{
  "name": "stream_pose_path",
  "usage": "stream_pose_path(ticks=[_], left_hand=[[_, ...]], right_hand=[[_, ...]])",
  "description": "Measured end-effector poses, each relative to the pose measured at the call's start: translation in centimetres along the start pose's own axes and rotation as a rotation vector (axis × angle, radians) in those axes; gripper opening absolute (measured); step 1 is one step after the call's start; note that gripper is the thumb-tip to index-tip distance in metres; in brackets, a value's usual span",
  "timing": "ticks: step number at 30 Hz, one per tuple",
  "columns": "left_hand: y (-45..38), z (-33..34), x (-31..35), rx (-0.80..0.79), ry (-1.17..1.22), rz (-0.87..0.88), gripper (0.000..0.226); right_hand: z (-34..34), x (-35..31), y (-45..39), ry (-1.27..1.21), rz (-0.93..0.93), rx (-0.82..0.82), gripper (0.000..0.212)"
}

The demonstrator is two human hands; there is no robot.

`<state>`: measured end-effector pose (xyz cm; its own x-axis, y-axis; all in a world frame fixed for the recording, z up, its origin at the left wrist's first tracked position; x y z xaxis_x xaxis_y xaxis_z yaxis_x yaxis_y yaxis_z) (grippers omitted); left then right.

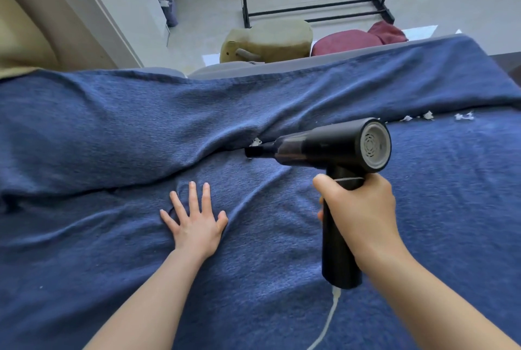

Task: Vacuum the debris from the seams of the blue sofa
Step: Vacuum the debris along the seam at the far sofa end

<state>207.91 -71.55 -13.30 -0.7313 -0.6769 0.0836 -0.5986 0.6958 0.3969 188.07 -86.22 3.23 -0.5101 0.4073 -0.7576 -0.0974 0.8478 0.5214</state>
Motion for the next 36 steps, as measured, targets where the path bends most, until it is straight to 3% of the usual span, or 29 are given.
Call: stream_pose_path(ticks=[14,22,36], left_hand=[[-0.5,-0.4,6.8,0.0,0.24,-0.117,0.063],[-2.8,0.0,13.1,0.019,0.225,-0.059,0.067],[-3.2,0.5,14.4,0.09,0.153,-0.1,0.066]], right_hand=[[-3.1,0.0,-4.4,0.031,-0.079,-0.062,0.015],[-4.5,-0.3,-8.0,0.088,-0.133,-0.145,0.016],[-3.8,-1.4,-9.6,0.121,-0.182,-0.213,0.019]])
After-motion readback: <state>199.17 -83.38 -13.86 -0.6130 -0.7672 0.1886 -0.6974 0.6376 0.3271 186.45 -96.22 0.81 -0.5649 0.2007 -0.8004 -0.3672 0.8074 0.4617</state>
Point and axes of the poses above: each hand's wrist, its own y-axis away from the middle knuckle, its own z-axis out of the palm, x = y × z, the point moved 1 cm from there along -y, towards the middle knuckle, and after that the axes turned 13 degrees about z, right-handed, at the moved point
